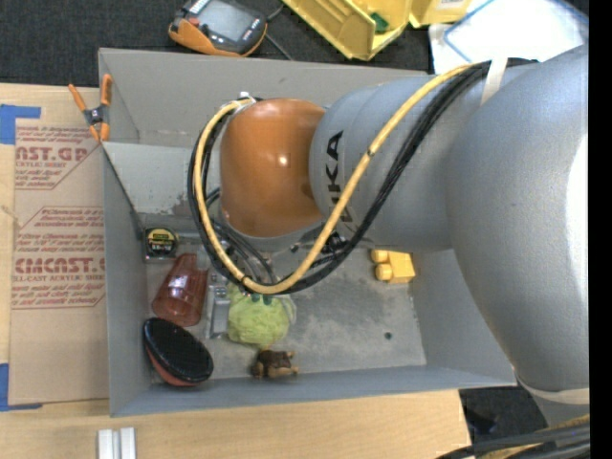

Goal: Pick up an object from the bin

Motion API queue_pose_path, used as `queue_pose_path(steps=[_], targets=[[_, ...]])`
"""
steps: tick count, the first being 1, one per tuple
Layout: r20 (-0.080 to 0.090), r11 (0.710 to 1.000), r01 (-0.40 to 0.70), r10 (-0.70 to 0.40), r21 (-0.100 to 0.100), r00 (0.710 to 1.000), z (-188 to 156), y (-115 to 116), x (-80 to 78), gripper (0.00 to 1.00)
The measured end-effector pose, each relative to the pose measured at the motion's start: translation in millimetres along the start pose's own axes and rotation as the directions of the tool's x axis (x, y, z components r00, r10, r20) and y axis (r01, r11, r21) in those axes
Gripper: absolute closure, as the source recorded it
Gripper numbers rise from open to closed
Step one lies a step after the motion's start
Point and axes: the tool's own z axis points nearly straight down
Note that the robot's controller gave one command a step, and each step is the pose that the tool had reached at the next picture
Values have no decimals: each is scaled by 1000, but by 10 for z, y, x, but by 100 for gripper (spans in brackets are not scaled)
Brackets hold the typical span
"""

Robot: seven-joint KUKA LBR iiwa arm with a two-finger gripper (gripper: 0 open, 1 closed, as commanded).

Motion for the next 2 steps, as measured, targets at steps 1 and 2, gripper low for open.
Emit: queue_pose_path(steps=[1,2], targets=[[0,1000,0,0,0,1000,0,-1,0,0],[-3,1000,-26,26,-1,1000,-39,-71,-36,0]])
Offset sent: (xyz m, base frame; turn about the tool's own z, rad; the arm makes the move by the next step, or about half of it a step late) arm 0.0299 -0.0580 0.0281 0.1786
